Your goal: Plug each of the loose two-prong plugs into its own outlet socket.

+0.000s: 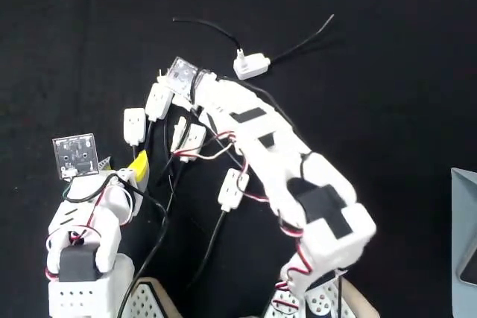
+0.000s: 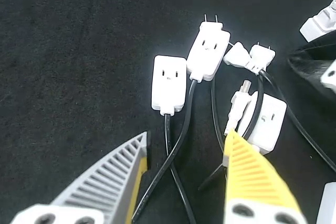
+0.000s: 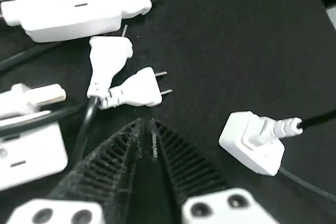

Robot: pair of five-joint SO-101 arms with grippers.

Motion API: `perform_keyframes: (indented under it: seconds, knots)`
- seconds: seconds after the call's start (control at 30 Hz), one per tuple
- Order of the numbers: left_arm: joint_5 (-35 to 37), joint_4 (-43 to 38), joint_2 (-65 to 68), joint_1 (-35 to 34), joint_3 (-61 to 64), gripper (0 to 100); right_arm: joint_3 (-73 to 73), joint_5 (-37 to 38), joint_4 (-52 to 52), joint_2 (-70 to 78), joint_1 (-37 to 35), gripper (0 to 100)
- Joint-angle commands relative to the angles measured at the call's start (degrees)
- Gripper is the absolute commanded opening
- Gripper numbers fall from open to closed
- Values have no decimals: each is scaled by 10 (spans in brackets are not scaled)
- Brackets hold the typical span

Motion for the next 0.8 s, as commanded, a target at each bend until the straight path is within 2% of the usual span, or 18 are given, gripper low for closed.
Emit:
perform_keyframes:
  seconds: [0.0,0.13,0.27,0.33,0.5,0.77]
  knots:
    - [4,-1,-1,-2,-6,236,7,1,39,-58,-5,11]
    - [4,-1,-1,-2,-6,237,-31,-14,142,-78,-14,38]
    - [4,-1,-1,-2,-6,238,-125,-144,257,-62,-29,182]
    - [4,-1,-1,-2,-6,238,-175,-192,298,-39,-43,221]
    - [4,-1,-1,-2,-6,238,-281,-267,326,54,-65,222]
    - [4,-1,-1,-2,-6,238,-371,-305,327,194,-64,221]
